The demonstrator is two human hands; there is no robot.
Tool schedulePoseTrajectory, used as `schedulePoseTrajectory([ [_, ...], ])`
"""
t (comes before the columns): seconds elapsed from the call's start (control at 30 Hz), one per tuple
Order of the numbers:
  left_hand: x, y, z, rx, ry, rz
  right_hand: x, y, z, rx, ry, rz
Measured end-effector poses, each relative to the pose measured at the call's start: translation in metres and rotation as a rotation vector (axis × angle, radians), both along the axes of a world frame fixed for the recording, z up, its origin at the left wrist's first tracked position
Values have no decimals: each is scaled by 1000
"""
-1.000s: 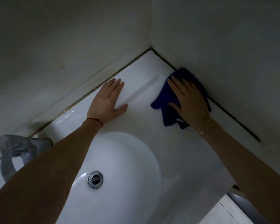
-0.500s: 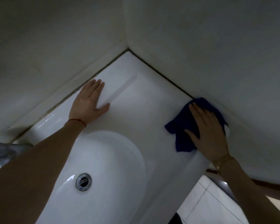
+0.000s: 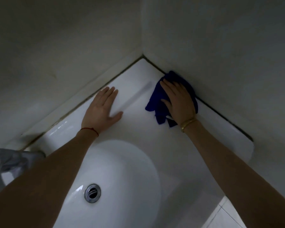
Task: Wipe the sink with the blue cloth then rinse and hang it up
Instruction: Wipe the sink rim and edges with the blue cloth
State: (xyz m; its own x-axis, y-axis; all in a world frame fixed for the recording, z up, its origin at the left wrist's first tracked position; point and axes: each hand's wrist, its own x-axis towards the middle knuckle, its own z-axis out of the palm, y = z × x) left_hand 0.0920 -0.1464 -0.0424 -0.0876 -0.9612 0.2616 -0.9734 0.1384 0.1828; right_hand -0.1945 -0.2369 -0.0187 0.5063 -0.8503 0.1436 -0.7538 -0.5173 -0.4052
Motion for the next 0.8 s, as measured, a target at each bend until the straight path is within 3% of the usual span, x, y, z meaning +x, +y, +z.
schedulePoseTrajectory([
  [0.13, 0, -1, 0, -7, -20, -14, 51, -27, 5, 113, -292, -96],
  [0.2, -1, 0, 1, -10, -20, -6, 72, -38, 8, 161, -334, -114],
  [0.4, -2, -2, 3, 2, -32, 71, 87, -42, -8, 14, 13, 230],
  [0.57, -4, 1, 2, 36, -20, 103, 116, -58, -3, -27, 19, -67],
  [0.73, -2, -4, 7, -33, 45, 16, 105, -37, -12, -78, 35, 208],
  [0.8, -3, -1, 5, 20, 9, 74, 98, -67, -5, -67, 69, 155],
])
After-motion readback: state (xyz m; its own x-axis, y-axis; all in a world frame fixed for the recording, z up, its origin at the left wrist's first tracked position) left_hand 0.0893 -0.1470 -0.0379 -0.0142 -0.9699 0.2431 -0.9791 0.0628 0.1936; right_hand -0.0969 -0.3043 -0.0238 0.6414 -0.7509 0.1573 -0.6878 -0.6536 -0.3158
